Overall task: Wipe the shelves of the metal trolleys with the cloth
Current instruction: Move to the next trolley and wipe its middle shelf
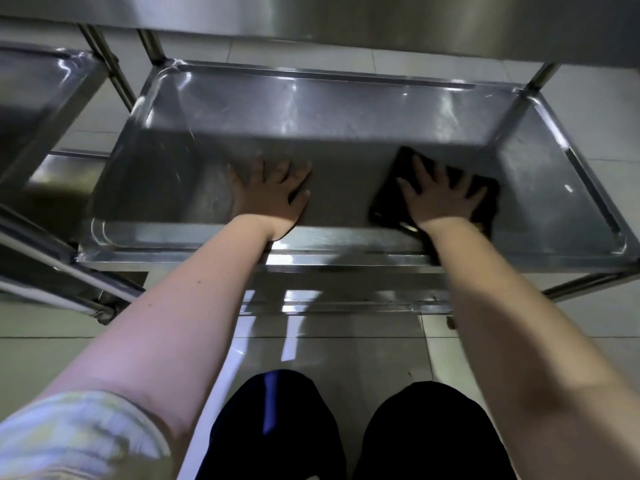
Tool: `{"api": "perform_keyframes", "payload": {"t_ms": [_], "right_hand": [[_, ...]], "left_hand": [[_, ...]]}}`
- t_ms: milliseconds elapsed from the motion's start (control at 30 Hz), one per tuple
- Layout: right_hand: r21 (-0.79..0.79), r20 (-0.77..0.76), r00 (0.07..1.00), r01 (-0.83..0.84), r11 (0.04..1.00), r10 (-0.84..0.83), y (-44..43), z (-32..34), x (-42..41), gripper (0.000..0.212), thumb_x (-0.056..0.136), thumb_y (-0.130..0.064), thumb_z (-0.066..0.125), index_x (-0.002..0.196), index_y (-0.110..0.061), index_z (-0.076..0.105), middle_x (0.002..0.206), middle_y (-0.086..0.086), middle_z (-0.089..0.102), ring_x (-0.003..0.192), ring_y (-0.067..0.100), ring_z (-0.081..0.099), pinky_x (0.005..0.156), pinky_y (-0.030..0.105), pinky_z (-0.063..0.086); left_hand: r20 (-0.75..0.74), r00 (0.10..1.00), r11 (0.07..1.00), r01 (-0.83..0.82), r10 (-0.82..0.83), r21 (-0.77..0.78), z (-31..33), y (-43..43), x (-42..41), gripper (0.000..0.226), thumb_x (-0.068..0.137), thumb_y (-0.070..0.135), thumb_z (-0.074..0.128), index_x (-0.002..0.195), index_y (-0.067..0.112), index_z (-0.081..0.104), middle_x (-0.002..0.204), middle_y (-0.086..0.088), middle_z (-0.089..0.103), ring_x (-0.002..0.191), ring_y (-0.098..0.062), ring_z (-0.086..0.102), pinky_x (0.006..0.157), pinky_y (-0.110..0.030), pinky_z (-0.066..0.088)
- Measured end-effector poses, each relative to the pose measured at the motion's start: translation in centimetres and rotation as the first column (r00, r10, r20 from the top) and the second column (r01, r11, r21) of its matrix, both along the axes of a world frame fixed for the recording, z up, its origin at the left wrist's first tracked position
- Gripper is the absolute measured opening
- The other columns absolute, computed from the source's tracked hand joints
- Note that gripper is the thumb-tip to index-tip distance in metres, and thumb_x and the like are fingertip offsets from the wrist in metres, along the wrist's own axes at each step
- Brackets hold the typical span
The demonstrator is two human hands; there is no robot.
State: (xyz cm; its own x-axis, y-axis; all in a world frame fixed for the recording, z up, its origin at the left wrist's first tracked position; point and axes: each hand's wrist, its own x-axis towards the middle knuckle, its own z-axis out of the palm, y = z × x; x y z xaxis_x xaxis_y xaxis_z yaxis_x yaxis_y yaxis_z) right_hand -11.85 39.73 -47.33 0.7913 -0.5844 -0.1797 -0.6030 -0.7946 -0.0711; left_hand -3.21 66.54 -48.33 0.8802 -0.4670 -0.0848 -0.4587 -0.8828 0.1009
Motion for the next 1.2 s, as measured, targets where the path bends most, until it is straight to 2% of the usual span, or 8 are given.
{"api": "perform_keyframes", "payload": {"t_ms": [133,233,400,533,867,1000,1100,1200], "right_hand": [[0.026,0.04,0.961,-0.275,0.961,0.274,7.3,0.0,6.2,0.065,0.093,-0.074,0.015,0.152,-0.051,0.005,0.165,-0.01,-0.001,0.147,0.046,-0.004,0.112,0.07,-0.006],[0.032,0.054,0.936,-0.35,0.936,0.348,5.6,-0.2,6.5,0.064,0.092,-0.075,0.017,0.152,-0.053,0.007,0.165,-0.012,0.001,0.149,0.042,-0.004,0.113,0.068,-0.007],[0.03,0.044,0.998,-0.036,0.999,0.035,-5.8,0.3,0.0,0.064,0.092,-0.075,0.025,0.15,-0.055,0.008,0.164,-0.012,0.007,0.149,0.04,0.002,0.114,0.066,-0.004],[0.011,-0.062,0.989,0.135,0.991,-0.134,-9.5,0.6,-5.2,0.064,0.092,-0.073,0.022,0.15,-0.055,0.002,0.165,-0.013,-0.002,0.149,0.04,-0.005,0.115,0.066,-0.002],[-0.031,-0.007,0.921,-0.39,0.92,0.39,13.4,-0.3,-0.4,0.063,0.094,-0.071,0.016,0.152,-0.052,-0.001,0.165,-0.008,-0.009,0.146,0.046,-0.014,0.11,0.07,-0.011],[-0.022,0.038,0.929,-0.367,0.93,0.368,12.6,-0.4,-0.6,0.063,0.094,-0.072,0.016,0.152,-0.051,0.003,0.165,-0.008,-0.006,0.147,0.045,-0.012,0.111,0.068,-0.011],[0.116,0.125,0.928,-0.364,0.924,0.35,12.5,0.1,-0.4,0.057,0.098,-0.065,0.025,0.152,-0.049,0.015,0.165,-0.012,0.003,0.15,0.037,-0.008,0.114,0.06,-0.014],[0.466,0.474,0.88,-0.272,0.842,0.022,10.2,1.2,-0.8,0.044,0.1,-0.039,0.045,0.143,-0.029,0.048,0.153,0.0,0.042,0.146,0.027,0.027,0.121,0.043,0.01]], "left_hand": [[-0.003,1.0,1.0,-0.008,0.008,-0.017,-0.2,0.4,0.3,0.053,0.099,0.06,0.016,0.15,0.055,0.004,0.165,0.012,0.003,0.151,-0.033,-0.005,0.11,-0.072,-0.006],[-0.008,1.0,0.999,-0.011,0.011,-0.035,-0.2,0.7,0.4,0.052,0.099,0.061,0.017,0.15,0.056,0.006,0.165,0.014,0.001,0.151,-0.032,-0.006,0.11,-0.071,-0.007],[-0.011,1.0,0.999,-0.008,0.007,-0.038,-0.2,0.3,0.2,0.053,0.098,0.061,0.017,0.15,0.056,0.006,0.164,0.015,0.002,0.151,-0.032,-0.005,0.11,-0.071,-0.006],[0.0,1.0,0.999,-0.01,0.01,-0.036,0.0,-0.1,-0.1,0.054,0.099,0.059,0.016,0.151,0.054,0.005,0.165,0.013,0.003,0.151,-0.032,-0.004,0.11,-0.072,-0.006],[-0.018,1.0,1.0,0.009,-0.009,0.005,0.0,0.3,0.6,0.054,0.102,0.046,0.021,0.153,0.051,0.005,0.165,0.014,0.002,0.151,-0.033,-0.005,0.108,-0.075,-0.006],[-0.025,0.999,0.97,-0.038,0.033,-0.239,0.3,0.8,0.5,0.052,0.101,0.027,0.033,0.153,0.033,0.029,0.161,0.004,0.026,0.151,-0.028,0.009,0.113,-0.068,-0.004],[0.072,0.994,0.881,-0.04,0.083,-0.471,1.3,0.4,-0.6,0.056,0.09,0.024,0.035,0.144,0.018,0.046,0.15,-0.009,0.046,0.146,-0.03,0.027,0.118,-0.057,0.011],[-0.008,1.0,0.916,-0.003,0.0,-0.401,2.4,-4.2,-3.3,0.064,0.08,0.03,0.03,0.139,0.019,0.053,0.145,-0.01,0.05,0.141,-0.031,0.035,0.117,-0.045,0.019]]}}
